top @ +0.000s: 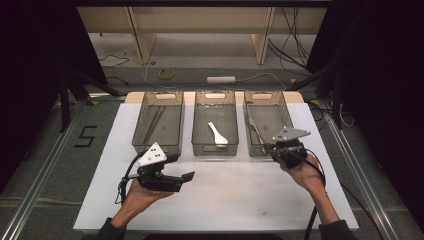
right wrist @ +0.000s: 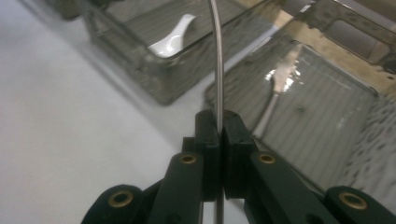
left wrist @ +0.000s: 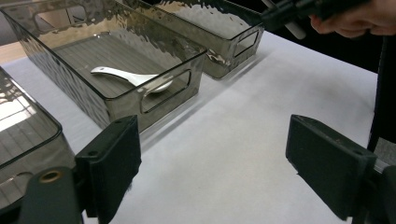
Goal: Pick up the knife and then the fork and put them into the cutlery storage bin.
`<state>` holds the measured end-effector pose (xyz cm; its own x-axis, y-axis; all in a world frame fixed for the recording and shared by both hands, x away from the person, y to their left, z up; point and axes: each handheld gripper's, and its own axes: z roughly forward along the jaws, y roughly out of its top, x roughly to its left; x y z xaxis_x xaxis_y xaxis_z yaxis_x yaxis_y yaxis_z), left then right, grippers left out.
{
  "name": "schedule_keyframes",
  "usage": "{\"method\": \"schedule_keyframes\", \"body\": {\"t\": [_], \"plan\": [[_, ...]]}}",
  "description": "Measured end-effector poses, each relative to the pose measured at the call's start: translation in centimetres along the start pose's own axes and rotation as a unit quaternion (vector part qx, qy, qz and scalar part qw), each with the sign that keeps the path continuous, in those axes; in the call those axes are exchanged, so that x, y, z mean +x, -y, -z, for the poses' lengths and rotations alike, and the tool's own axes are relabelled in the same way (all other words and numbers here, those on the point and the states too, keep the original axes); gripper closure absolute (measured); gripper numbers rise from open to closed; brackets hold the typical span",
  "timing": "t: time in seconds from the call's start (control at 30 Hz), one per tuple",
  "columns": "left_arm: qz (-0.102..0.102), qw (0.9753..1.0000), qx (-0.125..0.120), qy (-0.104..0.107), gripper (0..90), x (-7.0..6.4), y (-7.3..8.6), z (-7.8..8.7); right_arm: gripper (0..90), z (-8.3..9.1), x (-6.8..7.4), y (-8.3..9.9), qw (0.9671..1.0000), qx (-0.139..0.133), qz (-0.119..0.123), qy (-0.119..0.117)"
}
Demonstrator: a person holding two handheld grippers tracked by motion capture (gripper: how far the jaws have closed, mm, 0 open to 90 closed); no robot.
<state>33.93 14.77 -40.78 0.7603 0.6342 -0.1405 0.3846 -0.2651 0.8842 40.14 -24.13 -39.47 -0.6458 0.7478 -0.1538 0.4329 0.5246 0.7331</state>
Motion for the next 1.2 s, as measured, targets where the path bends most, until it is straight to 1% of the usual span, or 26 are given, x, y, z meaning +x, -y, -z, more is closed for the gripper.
{"method": "schedule_keyframes", "body": {"t": [0.1, 0.2, 0.37, 0.43, 0.5, 0.57, 0.63, 0.7, 0.83, 0.97, 1.07, 1.2], "plan": [[-0.004, 0.9999, -0.005, -0.010, 16.9, 0.2, 0.4, 0.2, 87.5, -0.6, -1.6, -1.0, 0.9994, 0.005, -0.034, 0.007], [-0.007, 0.9997, -0.015, -0.015, 16.7, 0.3, 0.7, 0.6, 87.5, -1.4, -2.9, -2.0, 0.9982, 0.010, -0.058, 0.014], [0.000, 0.9993, -0.031, -0.022, 16.5, 0.6, 1.0, 1.3, 87.4, -2.7, -4.7, -3.1, 0.9957, 0.017, -0.087, 0.027], [0.002, 0.9994, -0.028, -0.022, 16.5, 0.7, 1.2, 1.3, 87.4, -3.2, -5.2, -3.3, 0.9947, 0.020, -0.097, 0.028], [0.006, 0.9996, -0.020, -0.016, 16.4, 0.8, 1.3, 1.3, 87.4, -3.8, -5.5, -3.4, 0.9938, 0.026, -0.103, 0.031], [0.002, 0.9997, -0.019, -0.017, 16.3, 0.7, 1.4, 1.3, 87.4, -4.3, -5.8, -3.6, 0.9927, 0.034, -0.110, 0.033], [-0.002, 0.9996, -0.022, -0.020, 16.3, 0.7, 1.4, 1.4, 87.4, -4.9, -6.3, -3.7, 0.9913, 0.041, -0.120, 0.035], [-0.002, 0.9996, -0.022, -0.019, 16.3, 0.7, 1.4, 1.4, 87.4, -5.4, -6.7, -3.8, 0.9899, 0.043, -0.131, 0.034], [0.002, 0.9995, -0.024, -0.021, 16.1, 0.8, 1.6, 1.5, 87.3, -6.3, -7.1, -4.1, 0.9874, 0.052, -0.144, 0.039], [0.000, 0.9995, -0.025, -0.020, 16.0, 0.7, 1.6, 1.6, 87.3, -7.1, -7.3, -4.3, 0.9849, 0.063, -0.154, 0.046], [-0.002, 0.9995, -0.026, -0.020, 16.0, 0.6, 1.6, 1.6, 87.3, -7.6, -7.3, -4.1, 0.9831, 0.067, -0.164, 0.046], [-0.002, 0.9994, -0.026, -0.020, 16.0, 0.7, 1.7, 1.8, 87.2, -8.1, -7.1, -3.9, 0.9822, 0.074, -0.167, 0.045]]}}
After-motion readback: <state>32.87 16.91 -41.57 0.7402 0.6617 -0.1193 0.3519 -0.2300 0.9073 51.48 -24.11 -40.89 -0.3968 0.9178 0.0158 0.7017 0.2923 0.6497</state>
